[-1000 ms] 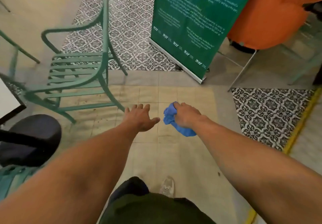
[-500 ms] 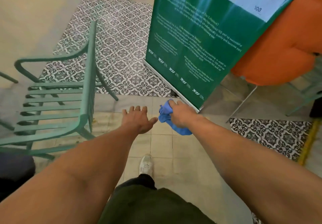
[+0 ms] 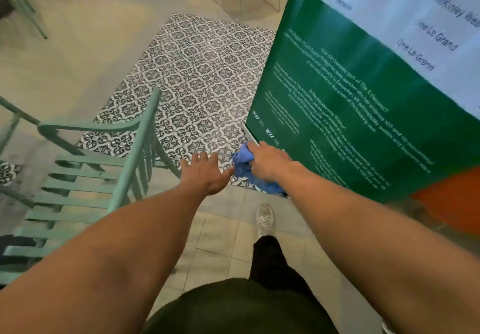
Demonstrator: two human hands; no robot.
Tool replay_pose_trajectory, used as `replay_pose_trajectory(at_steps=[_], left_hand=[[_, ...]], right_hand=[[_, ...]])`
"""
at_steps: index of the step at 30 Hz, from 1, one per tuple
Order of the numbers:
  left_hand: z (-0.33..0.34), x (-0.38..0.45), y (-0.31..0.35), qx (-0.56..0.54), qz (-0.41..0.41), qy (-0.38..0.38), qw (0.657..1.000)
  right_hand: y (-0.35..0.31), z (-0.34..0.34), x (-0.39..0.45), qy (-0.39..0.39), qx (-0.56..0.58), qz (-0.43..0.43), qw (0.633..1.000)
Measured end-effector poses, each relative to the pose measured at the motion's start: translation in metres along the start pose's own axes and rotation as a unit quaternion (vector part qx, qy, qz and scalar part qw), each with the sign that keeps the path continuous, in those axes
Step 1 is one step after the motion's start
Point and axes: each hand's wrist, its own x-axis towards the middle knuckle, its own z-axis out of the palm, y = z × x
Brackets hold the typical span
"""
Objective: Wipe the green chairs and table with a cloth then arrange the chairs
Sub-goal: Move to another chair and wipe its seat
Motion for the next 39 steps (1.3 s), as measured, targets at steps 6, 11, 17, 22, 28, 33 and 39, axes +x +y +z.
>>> replay_pose_trajectory(at_steps=[6, 11, 17, 22, 28, 33, 39], left_hand=[[-0.045, 0.099, 0.02, -0.037, -0.074, -0.049, 0.995], [-0.091, 0.17, 0.022, -0.088, -0.126, -0.04, 0.987], [-0.128, 0.248, -0.006, -0.125, -0.17, -0.03, 0.977], [-0.146, 0.329, -0.059, -0.163, -0.215, -0.024, 0.963], [-0.165, 0.388, -0.157, -0.273, -0.314, 0.012, 0.909], [-0.169, 0.377, -0.252, -0.361, -0.455, 0.072, 0.811], [-0.139, 0.312, -0.329, -0.416, -0.648, 0.11, 0.628]], right_hand=[[0.035, -0.056, 0.121, -0.047, -0.02, -0.055, 0.997], [0.041, -0.114, 0.208, -0.066, -0.051, -0.105, 0.991], [0.012, -0.162, 0.31, -0.075, -0.08, -0.155, 0.982], [-0.039, -0.181, 0.409, -0.097, -0.142, -0.181, 0.968], [-0.144, -0.206, 0.514, -0.133, -0.229, -0.248, 0.932], [-0.292, -0.207, 0.551, -0.152, -0.32, -0.387, 0.851], [-0.452, -0.157, 0.52, -0.164, -0.401, -0.582, 0.688]])
